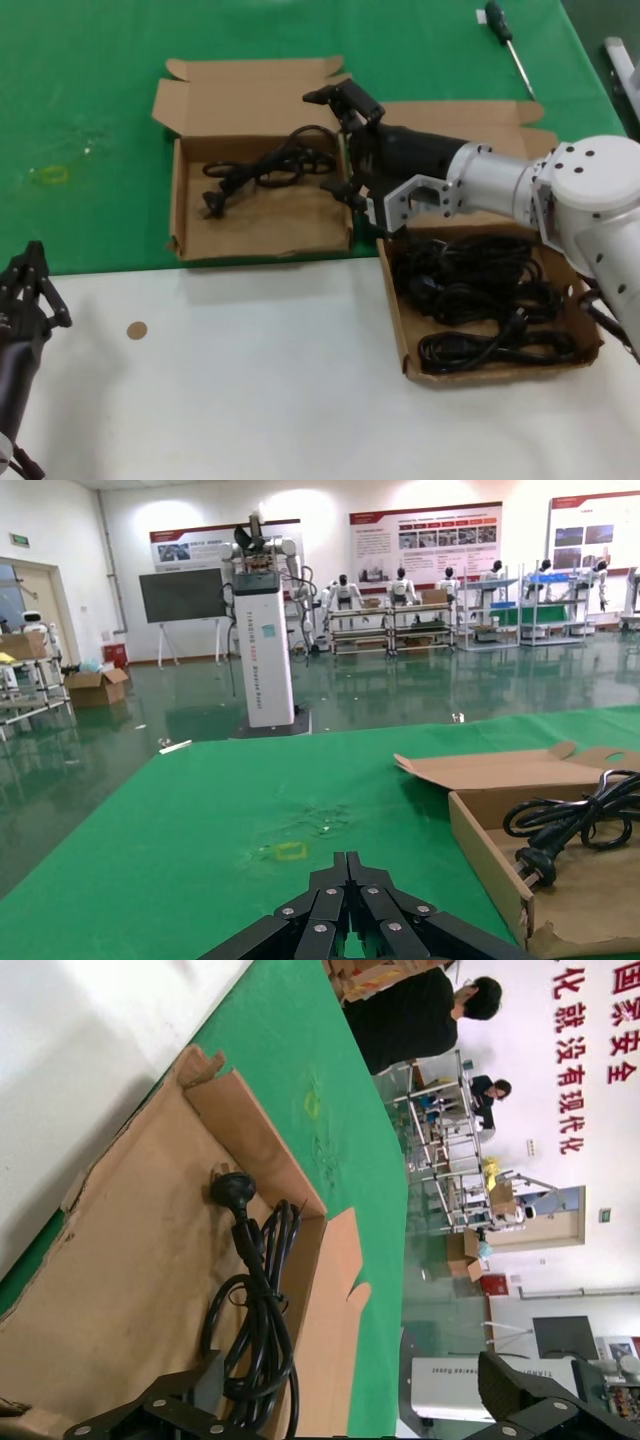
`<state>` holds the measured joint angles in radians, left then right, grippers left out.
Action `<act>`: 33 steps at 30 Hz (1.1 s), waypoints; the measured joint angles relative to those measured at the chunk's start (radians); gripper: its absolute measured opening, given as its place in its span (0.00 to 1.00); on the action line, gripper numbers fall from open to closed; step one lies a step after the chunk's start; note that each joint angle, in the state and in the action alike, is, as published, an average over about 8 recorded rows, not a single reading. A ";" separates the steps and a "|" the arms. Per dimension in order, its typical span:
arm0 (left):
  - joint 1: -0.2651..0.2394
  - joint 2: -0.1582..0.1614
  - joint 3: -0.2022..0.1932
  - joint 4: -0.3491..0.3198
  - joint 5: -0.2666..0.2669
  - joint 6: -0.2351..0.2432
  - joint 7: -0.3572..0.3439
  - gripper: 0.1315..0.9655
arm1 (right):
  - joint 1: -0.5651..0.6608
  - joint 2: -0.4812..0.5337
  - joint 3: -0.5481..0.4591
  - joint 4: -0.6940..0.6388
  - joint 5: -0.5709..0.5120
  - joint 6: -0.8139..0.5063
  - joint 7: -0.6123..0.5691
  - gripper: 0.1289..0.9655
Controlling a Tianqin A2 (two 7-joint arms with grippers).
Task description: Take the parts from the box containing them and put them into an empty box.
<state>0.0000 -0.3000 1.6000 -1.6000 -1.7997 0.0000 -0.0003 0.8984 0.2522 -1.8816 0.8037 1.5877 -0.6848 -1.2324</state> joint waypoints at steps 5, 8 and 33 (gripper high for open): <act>0.000 0.000 0.000 0.000 0.000 0.000 0.000 0.03 | -0.004 0.003 0.000 0.009 0.001 0.000 0.004 0.87; 0.000 0.000 0.000 0.000 0.000 0.000 0.000 0.03 | -0.004 0.004 0.000 0.009 0.001 0.001 0.004 0.93; 0.000 0.000 0.000 0.000 0.000 0.000 0.000 0.27 | -0.221 0.014 0.068 0.199 0.052 0.165 0.300 1.00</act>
<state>0.0000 -0.3000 1.6000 -1.6000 -1.7998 0.0000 -0.0003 0.6778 0.2665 -1.8136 1.0031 1.6394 -0.5193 -0.9321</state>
